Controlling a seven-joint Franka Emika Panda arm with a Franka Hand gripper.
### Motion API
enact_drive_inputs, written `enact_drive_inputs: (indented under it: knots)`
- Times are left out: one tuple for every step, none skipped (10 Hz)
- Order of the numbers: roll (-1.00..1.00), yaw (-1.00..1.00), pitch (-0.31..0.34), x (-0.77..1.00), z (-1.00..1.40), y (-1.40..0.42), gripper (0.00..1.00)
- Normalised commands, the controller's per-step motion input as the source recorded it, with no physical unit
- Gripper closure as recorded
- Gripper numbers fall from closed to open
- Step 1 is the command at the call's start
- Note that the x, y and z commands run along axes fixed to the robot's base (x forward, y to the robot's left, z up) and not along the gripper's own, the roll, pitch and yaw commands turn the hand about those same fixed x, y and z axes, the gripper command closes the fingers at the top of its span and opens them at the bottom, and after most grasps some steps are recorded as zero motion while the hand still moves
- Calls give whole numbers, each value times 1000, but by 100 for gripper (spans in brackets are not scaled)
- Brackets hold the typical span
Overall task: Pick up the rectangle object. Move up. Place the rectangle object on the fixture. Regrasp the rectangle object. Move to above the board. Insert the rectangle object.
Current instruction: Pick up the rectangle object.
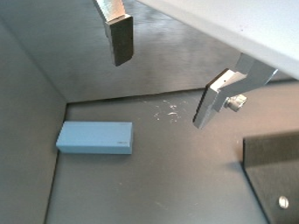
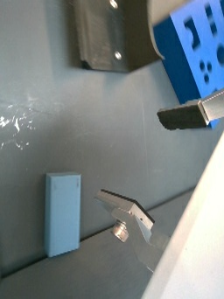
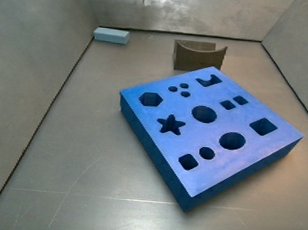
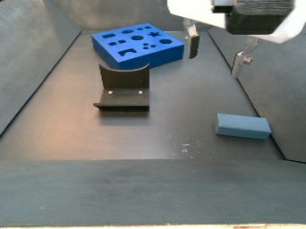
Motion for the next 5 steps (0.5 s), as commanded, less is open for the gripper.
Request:
enact_drive_inputs:
  knots:
    - [0, -1000, 0, 0, -117, 0, 0]
    - [0, -1000, 0, 0, -123, 0, 0]
    - [0, -1000, 0, 0, -129, 0, 0]
    - [9, -1000, 0, 0, -140, 0, 0]
    - [17, -1000, 0, 0, -140, 0, 0]
